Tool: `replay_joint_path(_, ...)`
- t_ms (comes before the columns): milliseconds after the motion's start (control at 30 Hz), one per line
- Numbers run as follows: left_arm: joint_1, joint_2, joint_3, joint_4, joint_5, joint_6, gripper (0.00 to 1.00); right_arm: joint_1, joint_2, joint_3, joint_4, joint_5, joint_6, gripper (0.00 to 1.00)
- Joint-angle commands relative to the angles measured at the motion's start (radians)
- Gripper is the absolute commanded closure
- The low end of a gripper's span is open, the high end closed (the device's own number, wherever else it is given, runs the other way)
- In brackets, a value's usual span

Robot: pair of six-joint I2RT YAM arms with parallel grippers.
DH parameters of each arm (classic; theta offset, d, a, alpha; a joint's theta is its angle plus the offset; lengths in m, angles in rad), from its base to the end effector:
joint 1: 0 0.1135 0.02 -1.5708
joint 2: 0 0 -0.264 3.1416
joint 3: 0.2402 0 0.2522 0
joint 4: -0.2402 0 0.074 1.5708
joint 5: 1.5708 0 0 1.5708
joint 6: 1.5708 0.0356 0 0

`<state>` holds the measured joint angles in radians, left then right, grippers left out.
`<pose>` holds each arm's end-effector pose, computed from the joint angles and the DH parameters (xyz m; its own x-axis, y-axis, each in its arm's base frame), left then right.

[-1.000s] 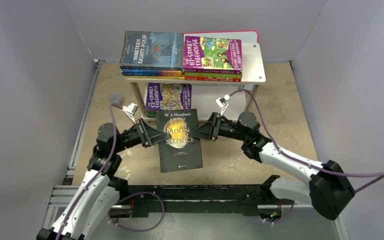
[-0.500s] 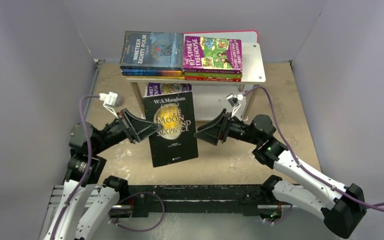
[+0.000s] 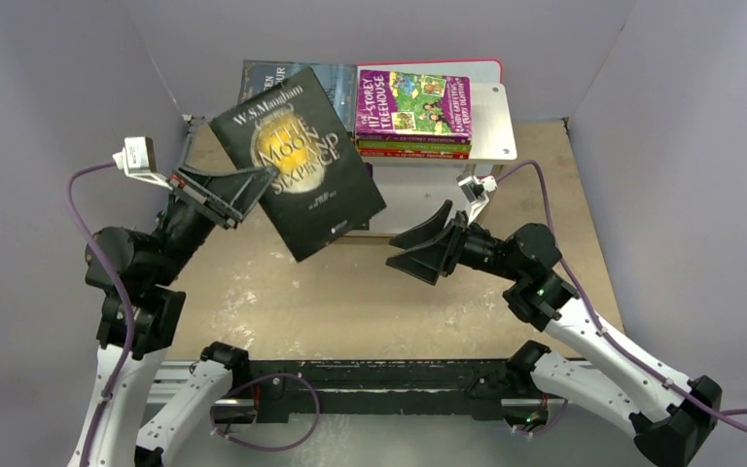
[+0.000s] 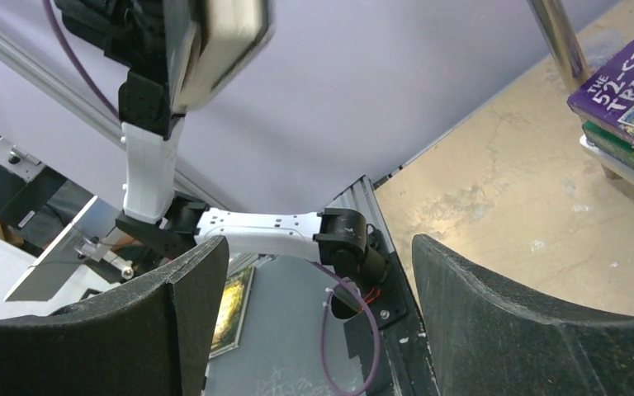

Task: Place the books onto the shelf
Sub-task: Place the book on the shelf.

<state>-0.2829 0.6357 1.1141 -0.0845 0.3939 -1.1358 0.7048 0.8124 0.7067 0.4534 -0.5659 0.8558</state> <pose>0.0885 -0.0399 0.4773 -0.3871 -0.7596 -0.5227 0.5863 0.2348 -0.7753 0.1295 0.1352 0.3744 -0.5327 0.3837 -0.7543 -0.8063 0.0407 0.5901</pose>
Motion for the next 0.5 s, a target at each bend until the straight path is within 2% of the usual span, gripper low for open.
replay_joint_path(0,-0.002,0.06,0.123,0.167,-0.265,-0.101,1.0,-0.003,-0.006,0.073,0.048,-0.012,0.004,0.17)
replay_joint_path(267,-0.002,0.162,0.208,0.207,-0.575,-0.198,1.0,-0.002,-0.04,0.043,0.048,0.018,0.024,0.18)
replay_joint_path(467,-0.002,0.268,0.193,0.276,-0.692,-0.33,1.0,-0.002,-0.069,0.025,0.031,0.039,0.026,0.18)
